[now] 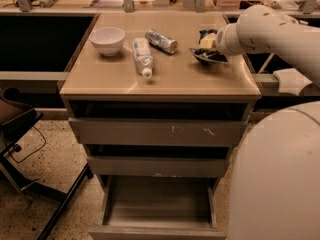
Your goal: Pick blue chip bag from bottom drawer and place on counter
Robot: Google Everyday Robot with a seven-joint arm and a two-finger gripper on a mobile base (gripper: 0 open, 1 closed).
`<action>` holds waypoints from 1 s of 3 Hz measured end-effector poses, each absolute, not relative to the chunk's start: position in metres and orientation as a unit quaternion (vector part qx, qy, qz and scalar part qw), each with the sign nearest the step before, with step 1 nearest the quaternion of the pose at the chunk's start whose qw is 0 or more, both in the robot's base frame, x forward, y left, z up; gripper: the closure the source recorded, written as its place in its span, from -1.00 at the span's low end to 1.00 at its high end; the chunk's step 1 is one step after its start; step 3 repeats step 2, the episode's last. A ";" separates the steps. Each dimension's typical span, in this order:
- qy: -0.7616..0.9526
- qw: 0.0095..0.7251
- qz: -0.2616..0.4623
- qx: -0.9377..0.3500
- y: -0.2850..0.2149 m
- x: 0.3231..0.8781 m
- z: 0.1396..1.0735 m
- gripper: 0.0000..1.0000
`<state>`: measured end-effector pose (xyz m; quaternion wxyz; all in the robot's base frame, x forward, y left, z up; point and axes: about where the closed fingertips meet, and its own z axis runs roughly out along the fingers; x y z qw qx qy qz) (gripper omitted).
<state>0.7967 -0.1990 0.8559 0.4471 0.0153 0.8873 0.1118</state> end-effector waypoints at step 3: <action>0.887 0.447 0.112 0.015 -0.199 0.797 0.856 -1.00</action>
Offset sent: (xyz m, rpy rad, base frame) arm 0.0000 0.0000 0.0000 0.0000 0.0000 0.0000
